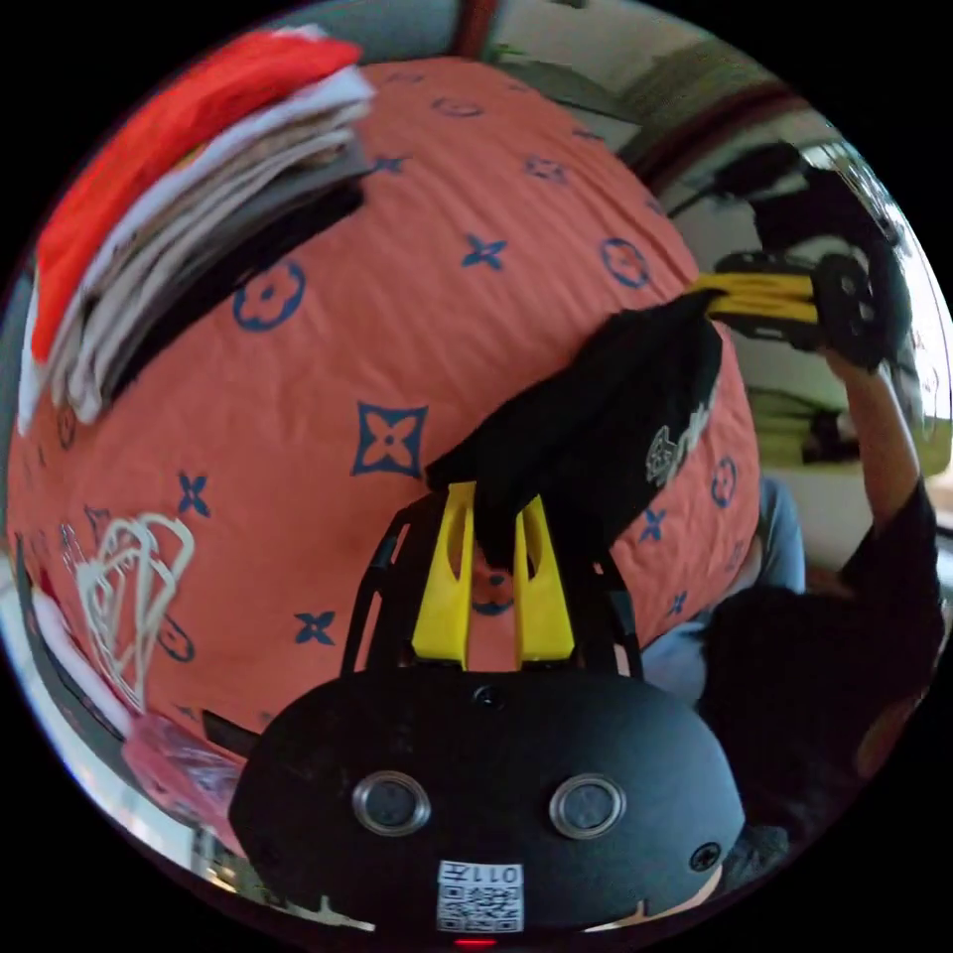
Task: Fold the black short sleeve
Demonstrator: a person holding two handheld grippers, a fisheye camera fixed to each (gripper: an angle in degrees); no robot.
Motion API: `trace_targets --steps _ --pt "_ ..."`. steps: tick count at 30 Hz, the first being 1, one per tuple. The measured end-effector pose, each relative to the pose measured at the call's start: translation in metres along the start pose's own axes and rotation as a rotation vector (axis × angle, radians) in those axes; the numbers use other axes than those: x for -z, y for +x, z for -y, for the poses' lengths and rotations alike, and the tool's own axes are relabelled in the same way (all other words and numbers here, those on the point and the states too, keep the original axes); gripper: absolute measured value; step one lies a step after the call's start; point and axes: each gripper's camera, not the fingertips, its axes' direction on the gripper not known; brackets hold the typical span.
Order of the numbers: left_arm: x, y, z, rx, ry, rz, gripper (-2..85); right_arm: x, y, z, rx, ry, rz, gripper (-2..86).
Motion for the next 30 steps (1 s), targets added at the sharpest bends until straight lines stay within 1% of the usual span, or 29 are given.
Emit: trace_targets --steps 1,2,3,4,5,6,7,8,9,10,11,12,13,14,16,18,19,20,21,22,23,24,25,26,27,28,29,30 --pt "-0.012 -0.025 -0.003 0.077 0.006 -0.029 1.9 -0.022 0.006 0.003 -0.057 -0.056 -0.034 5.2" --pt "-0.021 -0.048 -0.011 0.135 0.033 -0.076 1.9 -0.044 0.009 0.002 -0.095 -0.127 -0.132 6.6" --pt "-0.023 -0.059 -0.017 0.154 0.057 -0.116 1.8 -0.053 0.010 0.000 -0.111 -0.145 -0.177 7.5" --pt "-0.026 -0.083 -0.031 0.207 0.103 -0.202 1.7 -0.064 0.012 -0.007 -0.148 -0.152 -0.244 8.5" --pt "-0.026 -0.106 -0.049 0.258 0.171 -0.277 1.5 -0.061 0.016 -0.016 -0.185 -0.102 -0.243 8.7" --pt "-0.025 -0.116 -0.060 0.273 0.216 -0.309 1.3 -0.058 0.019 -0.022 -0.216 -0.075 -0.228 8.2" --pt "-0.021 -0.131 -0.081 0.264 0.321 -0.376 1.0 -0.049 0.024 -0.036 -0.280 -0.022 -0.209 7.1" --pt "-0.018 -0.139 -0.100 0.207 0.399 -0.444 0.8 -0.038 0.026 -0.053 -0.342 0.039 -0.209 5.9" --pt "-0.017 -0.140 -0.107 0.173 0.428 -0.473 0.7 -0.032 0.026 -0.064 -0.374 0.076 -0.207 5.3" --pt "-0.014 -0.137 -0.120 0.100 0.482 -0.512 0.5 -0.018 0.020 -0.084 -0.411 0.159 -0.173 4.0" --pt "-0.013 -0.127 -0.130 0.036 0.536 -0.517 0.4 -0.006 0.008 -0.103 -0.420 0.260 -0.102 2.8" --pt "-0.013 -0.121 -0.133 0.009 0.561 -0.509 0.4 -0.001 0.000 -0.112 -0.406 0.307 -0.053 2.3" --pt "-0.016 -0.107 -0.137 -0.030 0.600 -0.472 0.3 0.006 -0.020 -0.124 -0.343 0.385 0.027 1.5" --pt "-0.022 -0.093 -0.136 -0.053 0.634 -0.423 0.2 0.007 -0.041 -0.131 -0.316 0.451 0.043 0.9" --pt "-0.037 -0.076 -0.126 -0.057 0.668 -0.370 0.1 -0.001 -0.065 -0.130 -0.366 0.478 -0.022 0.6" --pt "-0.054 -0.068 -0.109 -0.033 0.673 -0.363 0.1 -0.016 -0.077 -0.123 -0.451 0.472 -0.057 0.4" --pt "-0.068 -0.073 -0.102 0.051 0.670 -0.352 0.1 -0.031 -0.078 -0.120 -0.497 0.448 -0.048 0.4" --pt "-0.084 -0.087 -0.099 0.206 0.642 -0.315 0.0 -0.052 -0.073 -0.118 -0.549 0.356 -0.038 0.3" --pt "-0.096 -0.097 -0.098 0.294 0.598 -0.301 0.0 -0.065 -0.070 -0.118 -0.564 0.302 -0.029 0.3" --pt "-0.118 -0.118 -0.099 0.370 0.527 -0.423 0.0 -0.083 -0.067 -0.125 -0.571 0.295 0.041 0.2" --pt "-0.133 -0.136 -0.107 0.465 0.544 -0.623 0.1 -0.084 -0.063 -0.133 -0.600 0.350 0.088 0.2" --pt "-0.135 -0.141 -0.112 0.499 0.574 -0.697 0.1 -0.082 -0.060 -0.132 -0.617 0.336 0.116 0.2" --pt "-0.131 -0.144 -0.121 0.488 0.660 -0.769 0.1 -0.073 -0.054 -0.126 -0.636 0.284 0.147 0.2" --pt "-0.123 -0.142 -0.127 0.401 0.743 -0.832 0.2 -0.060 -0.056 -0.121 -0.627 0.256 0.111 0.3" --pt "-0.118 -0.139 -0.129 0.360 0.773 -0.853 0.2 -0.053 -0.059 -0.121 -0.622 0.274 0.069 0.3" --pt "-0.111 -0.134 -0.135 0.327 0.809 -0.822 0.2 -0.042 -0.066 -0.123 -0.623 0.336 -0.004 0.4" --pt "-0.106 -0.128 -0.141 0.398 0.779 -0.653 0.3 -0.041 -0.071 -0.124 -0.630 0.364 -0.035 0.6" --pt "-0.107 -0.126 -0.143 0.464 0.727 -0.533 0.3 -0.047 -0.071 -0.122 -0.636 0.341 -0.036 0.7"
